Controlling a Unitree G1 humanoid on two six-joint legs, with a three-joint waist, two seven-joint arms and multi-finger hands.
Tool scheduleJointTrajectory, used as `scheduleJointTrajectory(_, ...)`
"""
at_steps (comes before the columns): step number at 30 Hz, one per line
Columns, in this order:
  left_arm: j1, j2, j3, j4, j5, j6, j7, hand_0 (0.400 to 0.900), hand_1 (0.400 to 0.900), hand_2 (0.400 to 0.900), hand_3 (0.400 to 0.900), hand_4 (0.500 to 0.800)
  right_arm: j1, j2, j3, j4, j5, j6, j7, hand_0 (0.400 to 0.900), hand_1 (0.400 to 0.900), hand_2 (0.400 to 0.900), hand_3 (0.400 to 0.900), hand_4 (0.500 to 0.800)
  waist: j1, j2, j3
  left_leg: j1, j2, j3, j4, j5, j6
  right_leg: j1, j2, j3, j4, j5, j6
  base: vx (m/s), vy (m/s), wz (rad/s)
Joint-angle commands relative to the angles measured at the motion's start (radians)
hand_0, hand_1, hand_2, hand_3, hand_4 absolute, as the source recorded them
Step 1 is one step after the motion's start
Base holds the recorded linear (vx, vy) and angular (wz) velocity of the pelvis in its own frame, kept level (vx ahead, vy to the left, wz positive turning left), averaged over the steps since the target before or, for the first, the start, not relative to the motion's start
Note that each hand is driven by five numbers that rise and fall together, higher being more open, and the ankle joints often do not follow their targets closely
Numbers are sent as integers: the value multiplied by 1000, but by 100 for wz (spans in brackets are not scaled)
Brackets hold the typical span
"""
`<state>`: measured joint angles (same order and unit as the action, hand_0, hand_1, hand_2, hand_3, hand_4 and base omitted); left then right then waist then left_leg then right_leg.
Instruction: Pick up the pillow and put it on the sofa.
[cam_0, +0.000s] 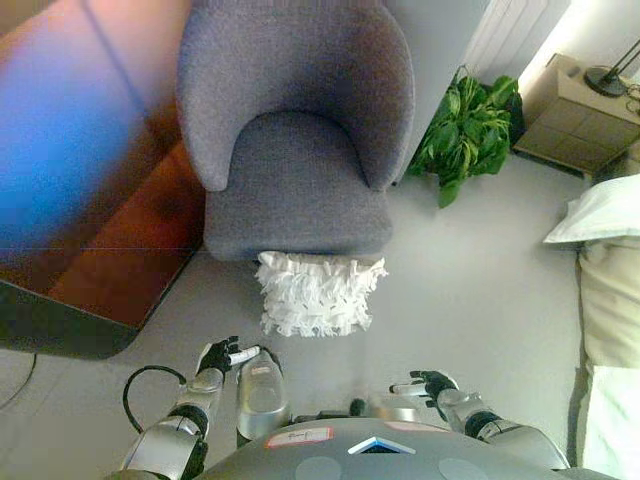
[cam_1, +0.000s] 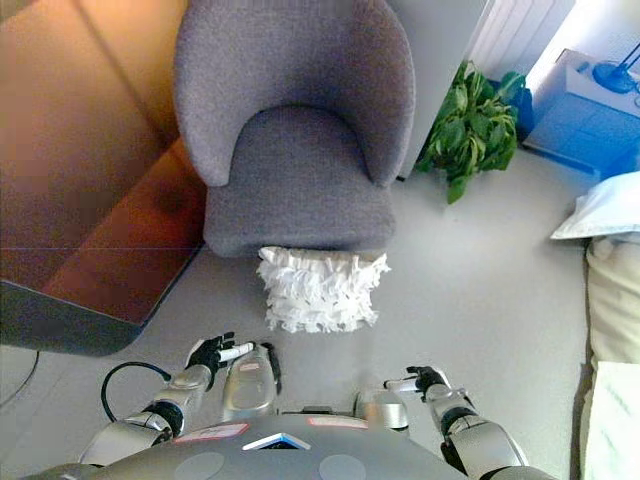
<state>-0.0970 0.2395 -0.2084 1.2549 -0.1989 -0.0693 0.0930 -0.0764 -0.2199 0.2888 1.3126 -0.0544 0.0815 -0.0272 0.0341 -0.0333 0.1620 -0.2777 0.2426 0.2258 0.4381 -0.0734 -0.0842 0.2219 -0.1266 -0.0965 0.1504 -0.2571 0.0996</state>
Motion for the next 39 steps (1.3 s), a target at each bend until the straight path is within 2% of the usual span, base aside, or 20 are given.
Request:
scheduleJointTrajectory(1, 29, 10, -30, 0, 54, -28, -6, 900, 900, 900, 900, 800, 11, -31, 7, -64, -44, -20, 8, 900, 900, 900, 900, 800, 20, -17, -41, -69, -25, 30, -23, 115, 40, 76, 4, -62, 173, -32, -23, 261, 132, 12)
scheduleJointTrajectory(2, 31, 10, -30, 0, 62, -23, -7, 900, 900, 900, 900, 800, 13, -29, 2, -62, -39, -13, 4, 900, 900, 900, 900, 800, 24, -29, -46, -57, -42, 37, -33, 99, 57, 78, -10, -64, 201, 22, -3, 302, 165, 24)
scheduleJointTrajectory(3, 33, 13, -34, 7, 77, -7, -10, 900, 900, 900, 900, 800, 17, -22, -9, -56, -17, -5, -3, 900, 900, 900, 900, 800, 28, -48, -56, -26, -78, 42, -66, 69, 89, 58, -37, -53, 309, 161, 34, 291, 155, 35)
scheduleJointTrajectory(4, 36, 16, -36, 16, 97, -4, -13, 900, 900, 900, 900, 800, 19, -18, -17, -52, -7, -2, -6, 900, 900, 900, 900, 800, 24, -52, -59, 7, -99, 35, -98, 58, 103, 12, -43, -32, 399, 240, 48, 343, 154, 46)
scheduleJointTrajectory(6, 39, 23, -37, 34, 144, 21, -18, 900, 900, 900, 900, 800, 20, -16, -24, -44, 12, -2, -11, 900, 900, 900, 900, 800, 9, -47, -59, 104, -124, 20, -167, 49, 114, -133, -82, -33, 499, 322, 48, 300, 67, 30)
scheduleJointTrajectory(7, 33, 26, -36, 47, 153, 28, -16, 900, 900, 900, 900, 800, 16, -14, -20, -40, 26, -5, -11, 900, 900, 900, 900, 800, 5, -43, -56, 144, -127, 13, -199, 54, 112, -176, -108, -53, 474, 314, 41, 269, -102, 11)
scheduleJointTrajectory(8, 22, 35, -35, 63, 155, 29, -8, 900, 900, 900, 900, 800, 10, -9, -14, -38, 40, -19, -7, 900, 900, 900, 900, 800, 0, -37, -53, 180, -121, -1, -229, 58, 105, -207, -122, -78, 363, 267, 24, 162, -222, 10)
scheduleJointTrajectory(10, -2, 46, -36, 67, 139, 38, -1, 900, 900, 900, 900, 800, 0, -2, -4, -42, 53, -51, -17, 900, 900, 900, 900, 800, -15, -28, -44, 204, -96, -14, -251, 74, 95, -252, -124, -95, 171, 282, 0, 71, -355, 15)
scheduleJointTrajectory(11, -19, 51, -37, 67, 118, 33, 11, 900, 900, 900, 900, 800, -15, -2, 4, -50, 55, -73, -26, 900, 900, 900, 900, 800, -29, -25, -29, 214, -74, -23, -243, 67, 74, -303, -157, -87, 87, 329, 8, 96, -411, 15)
scheduleJointTrajectory(13, -34, 61, -40, 56, 64, 12, 29, 900, 900, 900, 900, 800, -44, -7, 14, -71, 36, -81, -31, 900, 900, 900, 900, 800, -47, -33, -1, 220, -43, -39, -201, 10, 41, -385, -228, -47, -2, 454, 57, 111, -421, 12)
scheduleJointTrajectory(15, -36, 70, -41, 29, 20, -26, 43, 900, 900, 900, 900, 800, -73, -15, 26, -95, 2, -76, -40, 900, 900, 900, 900, 800, -56, -38, 34, 193, 7, -41, -102, -36, 28, -473, -271, -2, 16, 505, 76, 52, -375, 30)
scheduleJointTrajectory(16, -32, 68, -38, 23, 10, -51, 46, 900, 900, 900, 900, 800, -78, -16, 29, -99, -25, -78, -51, 900, 900, 900, 900, 800, -62, -38, 45, 177, 41, -52, -46, -69, 19, -488, -268, 30, 59, 469, 82, 138, -343, 66)
scheduleJointTrajectory(17, -17, 61, -23, 6, 10, -51, 56, 900, 900, 900, 900, 800, -65, -14, 18, -115, -80, -59, -67, 900, 900, 900, 900, 800, -59, -31, 47, 176, 77, -49, -46, -64, 25, -443, -260, 6, 130, 371, 94, 209, -315, 66)
scheduleJointTrajectory(18, -5, 59, -24, -22, -36, -43, 64, 900, 900, 900, 900, 800, -58, -22, 32, -142, -145, -8, -54, 900, 900, 900, 900, 800, -51, -37, 47, 172, 75, -67, -10, -63, 23, -446, -257, -4, 159, 382, 99, 171, -211, 58)
scheduleJointTrajectory(20, -16, 38, -18, -35, -75, -40, 63, 900, 900, 900, 900, 800, -66, -31, 78, -135, -216, -13, -137, 900, 900, 900, 900, 800, -35, -30, 54, 179, 94, -85, -37, -34, 2, -450, -270, -25, 227, 335, 97, 139, -132, 45)
scheduleJointTrajectory(24, -25, 26, -41, -10, 2, -54, 33, 900, 900, 900, 900, 800, -149, -68, 143, -147, -354, 2, -228, 900, 900, 900, 900, 800, -2, -19, 41, 197, 76, -140, -105, 14, -28, -417, -266, -34, 180, 332, 114, 164, -97, 35)
scheduleJointTrajectory(26, -48, 36, -72, -1, -10, -67, 23, 900, 900, 900, 900, 800, -236, -83, 176, -151, -428, 57, -231, 900, 900, 900, 900, 800, 11, -8, 51, 161, 66, -172, -95, 15, -39, -460, -275, -21, 205, 325, 117, -14, -8, 21)
scheduleJointTrajectory(30, -59, 65, -78, -9, -31, -71, 33, 900, 900, 900, 900, 800, -316, -98, 218, -151, -548, 168, -250, 900, 900, 900, 900, 800, 34, 0, 80, 115, 66, -211, -40, 4, -55, -487, -306, -18, 257, 313, 130, 40, -27, 24)
scheduleJointTrajectory(34, -70, 100, -72, -6, -39, -57, 27, 900, 900, 900, 900, 800, -380, -110, 234, -122, -548, 257, -224, 900, 900, 900, 900, 800, 58, 11, 111, 59, 72, -252, 12, -6, -73, -521, -335, -7, 300, 303, 137, -2, -26, 20)
scheduleJointTrajectory(39, -80, 139, -70, -8, -121, -68, 19, 900, 900, 900, 900, 800, -514, -161, 253, -95, -505, 276, -172, 900, 900, 900, 900, 800, 85, 49, 163, -78, 75, -294, 113, -24, -100, -620, -363, 24, 401, 268, 136, -86, 28, 17)
